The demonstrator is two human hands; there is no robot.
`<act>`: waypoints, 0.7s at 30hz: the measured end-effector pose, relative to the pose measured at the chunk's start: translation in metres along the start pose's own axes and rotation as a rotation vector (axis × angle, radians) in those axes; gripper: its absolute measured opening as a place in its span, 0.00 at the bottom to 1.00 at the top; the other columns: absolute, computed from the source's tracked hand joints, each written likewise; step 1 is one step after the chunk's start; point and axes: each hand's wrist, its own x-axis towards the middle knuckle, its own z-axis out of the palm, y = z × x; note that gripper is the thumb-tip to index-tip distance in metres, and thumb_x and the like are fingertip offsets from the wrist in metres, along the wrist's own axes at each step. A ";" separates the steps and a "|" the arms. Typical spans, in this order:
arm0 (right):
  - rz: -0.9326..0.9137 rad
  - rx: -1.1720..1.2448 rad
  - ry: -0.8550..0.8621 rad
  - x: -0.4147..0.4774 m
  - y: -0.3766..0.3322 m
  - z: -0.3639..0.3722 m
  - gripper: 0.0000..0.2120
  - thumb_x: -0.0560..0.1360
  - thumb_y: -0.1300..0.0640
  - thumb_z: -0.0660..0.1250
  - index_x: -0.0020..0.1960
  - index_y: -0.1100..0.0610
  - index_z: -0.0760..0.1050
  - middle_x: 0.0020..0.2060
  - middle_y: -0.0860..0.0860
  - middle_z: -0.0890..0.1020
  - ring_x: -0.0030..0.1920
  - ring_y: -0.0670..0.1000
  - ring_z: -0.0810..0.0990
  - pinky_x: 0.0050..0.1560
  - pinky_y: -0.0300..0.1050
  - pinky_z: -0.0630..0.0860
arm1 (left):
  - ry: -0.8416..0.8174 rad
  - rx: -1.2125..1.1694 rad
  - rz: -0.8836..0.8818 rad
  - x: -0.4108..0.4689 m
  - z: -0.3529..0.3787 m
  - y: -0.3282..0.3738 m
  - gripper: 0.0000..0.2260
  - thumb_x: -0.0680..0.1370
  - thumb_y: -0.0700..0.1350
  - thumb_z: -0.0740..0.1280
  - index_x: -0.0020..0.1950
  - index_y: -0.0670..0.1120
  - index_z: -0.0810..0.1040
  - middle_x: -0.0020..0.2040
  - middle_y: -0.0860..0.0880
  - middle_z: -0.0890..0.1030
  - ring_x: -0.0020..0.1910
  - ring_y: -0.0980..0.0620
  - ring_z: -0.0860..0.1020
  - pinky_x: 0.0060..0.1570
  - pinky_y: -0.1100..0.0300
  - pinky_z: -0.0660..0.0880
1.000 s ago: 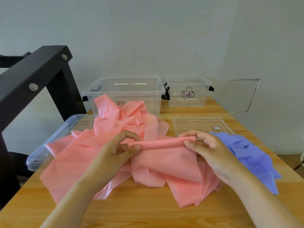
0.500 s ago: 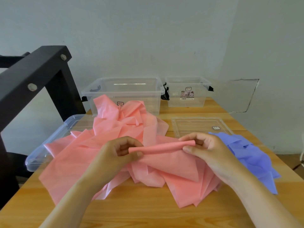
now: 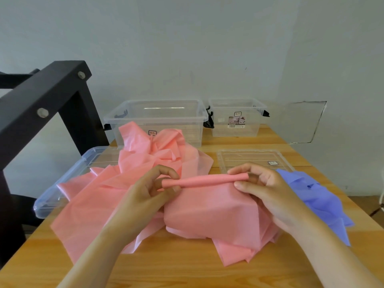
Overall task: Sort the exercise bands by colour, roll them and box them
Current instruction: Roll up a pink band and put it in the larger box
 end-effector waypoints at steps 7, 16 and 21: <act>0.000 -0.121 0.041 0.001 0.004 0.001 0.11 0.73 0.64 0.71 0.50 0.49 0.82 0.41 0.50 0.86 0.41 0.46 0.82 0.42 0.35 0.76 | 0.040 -0.007 -0.042 0.003 0.003 -0.002 0.11 0.74 0.39 0.72 0.53 0.53 0.80 0.42 0.51 0.85 0.40 0.54 0.80 0.45 0.62 0.75; -0.024 -0.143 0.040 0.001 0.005 0.001 0.10 0.75 0.63 0.69 0.45 0.49 0.82 0.38 0.49 0.84 0.39 0.45 0.79 0.40 0.35 0.73 | 0.017 0.025 -0.045 0.002 0.000 -0.007 0.11 0.73 0.57 0.73 0.52 0.55 0.80 0.32 0.50 0.75 0.35 0.49 0.69 0.40 0.53 0.65; 0.009 -0.101 -0.013 0.000 0.005 0.000 0.07 0.72 0.65 0.71 0.44 0.53 0.80 0.36 0.47 0.82 0.38 0.42 0.79 0.38 0.31 0.73 | 0.035 -0.008 -0.013 0.002 -0.001 -0.005 0.10 0.72 0.56 0.74 0.47 0.52 0.81 0.40 0.46 0.78 0.38 0.50 0.72 0.43 0.52 0.68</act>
